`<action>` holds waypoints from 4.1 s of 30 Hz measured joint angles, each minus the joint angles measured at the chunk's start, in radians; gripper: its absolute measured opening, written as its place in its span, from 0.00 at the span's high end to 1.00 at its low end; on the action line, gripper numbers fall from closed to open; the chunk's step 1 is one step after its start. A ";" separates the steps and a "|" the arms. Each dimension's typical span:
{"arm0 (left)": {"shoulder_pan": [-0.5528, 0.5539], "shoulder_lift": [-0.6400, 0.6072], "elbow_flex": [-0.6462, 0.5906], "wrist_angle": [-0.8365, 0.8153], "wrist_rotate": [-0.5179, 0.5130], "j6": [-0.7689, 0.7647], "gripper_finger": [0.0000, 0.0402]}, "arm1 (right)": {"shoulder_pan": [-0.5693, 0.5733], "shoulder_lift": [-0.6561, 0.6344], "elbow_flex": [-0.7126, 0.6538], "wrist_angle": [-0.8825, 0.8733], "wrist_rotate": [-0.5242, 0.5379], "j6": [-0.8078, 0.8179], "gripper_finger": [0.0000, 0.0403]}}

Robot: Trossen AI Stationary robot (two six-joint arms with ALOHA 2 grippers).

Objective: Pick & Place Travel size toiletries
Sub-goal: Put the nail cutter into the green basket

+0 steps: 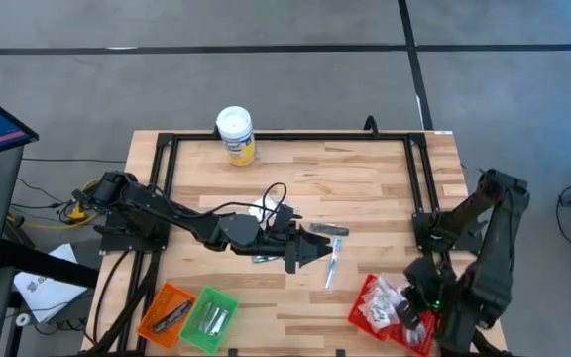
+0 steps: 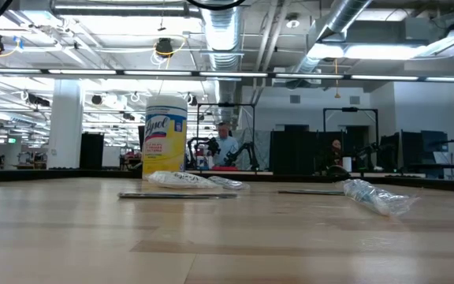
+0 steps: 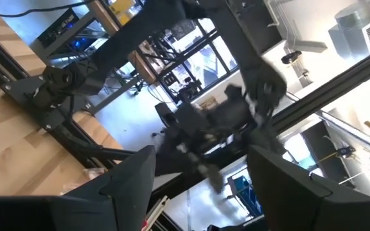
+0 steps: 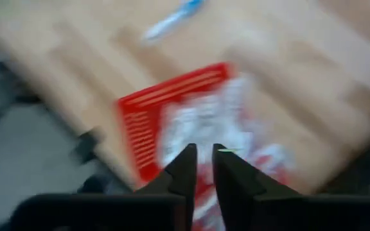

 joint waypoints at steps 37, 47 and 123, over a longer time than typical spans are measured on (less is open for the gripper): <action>-0.054 0.000 0.000 0.000 -0.026 0.044 0.40 | -0.161 0.272 -0.090 0.085 -0.325 -0.401 1.00; -0.042 0.000 0.000 0.000 -0.026 0.045 0.40 | -0.080 0.224 -0.093 -0.027 -0.340 -0.190 1.00; 0.221 0.000 0.000 -0.476 0.434 0.166 0.40 | -0.724 -0.175 -0.098 0.355 0.006 -1.038 1.00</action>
